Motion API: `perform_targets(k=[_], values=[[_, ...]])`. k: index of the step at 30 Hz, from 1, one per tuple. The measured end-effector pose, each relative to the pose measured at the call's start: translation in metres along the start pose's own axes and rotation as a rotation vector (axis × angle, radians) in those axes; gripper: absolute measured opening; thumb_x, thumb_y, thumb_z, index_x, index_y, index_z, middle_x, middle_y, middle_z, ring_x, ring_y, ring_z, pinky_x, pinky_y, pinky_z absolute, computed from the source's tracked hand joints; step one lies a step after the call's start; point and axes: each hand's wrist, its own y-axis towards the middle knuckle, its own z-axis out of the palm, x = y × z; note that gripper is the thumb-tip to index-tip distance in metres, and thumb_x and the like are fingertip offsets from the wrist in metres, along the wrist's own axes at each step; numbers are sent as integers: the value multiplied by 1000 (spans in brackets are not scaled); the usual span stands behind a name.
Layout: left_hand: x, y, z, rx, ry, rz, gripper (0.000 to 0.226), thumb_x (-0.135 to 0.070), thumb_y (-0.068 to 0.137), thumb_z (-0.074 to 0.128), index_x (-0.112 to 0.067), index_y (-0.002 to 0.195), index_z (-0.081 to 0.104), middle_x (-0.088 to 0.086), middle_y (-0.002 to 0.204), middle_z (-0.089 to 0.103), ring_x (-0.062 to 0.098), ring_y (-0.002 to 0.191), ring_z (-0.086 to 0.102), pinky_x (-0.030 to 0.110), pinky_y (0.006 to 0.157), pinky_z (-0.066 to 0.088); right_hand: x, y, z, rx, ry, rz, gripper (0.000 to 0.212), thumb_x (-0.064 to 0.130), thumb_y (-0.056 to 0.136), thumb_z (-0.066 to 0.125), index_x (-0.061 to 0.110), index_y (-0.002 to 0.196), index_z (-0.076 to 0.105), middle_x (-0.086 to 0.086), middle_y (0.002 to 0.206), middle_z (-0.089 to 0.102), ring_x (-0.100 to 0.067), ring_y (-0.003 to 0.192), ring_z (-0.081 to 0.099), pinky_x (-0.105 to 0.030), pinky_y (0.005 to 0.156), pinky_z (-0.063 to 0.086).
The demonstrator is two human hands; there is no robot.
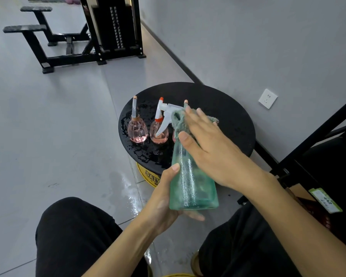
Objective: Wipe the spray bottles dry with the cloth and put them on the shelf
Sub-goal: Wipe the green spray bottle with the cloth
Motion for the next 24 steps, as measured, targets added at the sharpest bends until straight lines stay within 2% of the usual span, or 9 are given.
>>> perform_targets(k=[3,5,8,10,13,15,19,24], values=[[0,-1,2,-19,85,11,57,-58,69,57,-22,112,65,7,96,74,25,80,72,36,46,58,13,-12,2,45,-14,-38,59,48,100,20,24,154,14,16,161,2,4,144,-14,-30,120,-6],[1,-2,7,-21,129,8,60,-55,74,56,-16,120,57,6,92,74,25,77,72,35,45,57,16,-9,6,37,-128,-79,58,46,102,19,23,155,13,15,162,0,2,145,-17,-30,120,-8],[1,-1,13,-20,90,-7,48,-50,78,46,-19,111,59,4,88,74,23,73,72,34,43,56,16,3,3,-1,-188,-89,58,44,103,19,21,155,7,12,162,-6,-2,146,-17,-36,121,-6],[2,-2,13,-20,55,-15,45,-51,78,49,-20,108,62,5,90,74,23,73,72,34,44,56,16,4,-3,-39,-167,-99,57,44,103,22,23,155,7,13,162,-5,-3,147,-15,-36,121,-5],[3,-2,9,-10,37,-6,43,-54,76,55,-24,102,71,6,95,75,25,77,73,34,46,57,18,-10,-8,-146,-180,-95,57,44,103,25,25,155,10,13,162,0,-3,147,-11,-28,117,-8],[0,-3,8,-14,38,5,41,-55,76,54,-28,98,74,7,95,74,27,77,73,34,46,57,20,-22,-3,-102,-224,-72,60,48,102,21,25,155,7,13,162,-3,-2,147,-13,-26,116,-9],[3,-2,8,-3,70,18,64,-58,69,57,-22,122,58,6,98,73,26,80,72,35,47,58,10,-21,3,19,-257,-29,64,51,100,21,26,155,-1,16,160,-16,-2,144,-21,-31,120,-8],[7,-1,11,-14,17,5,60,-53,71,59,-21,121,55,6,100,74,26,78,72,37,45,57,7,4,-2,12,-200,-8,63,50,100,19,25,155,0,14,161,-12,-6,146,-18,-37,121,-5]])
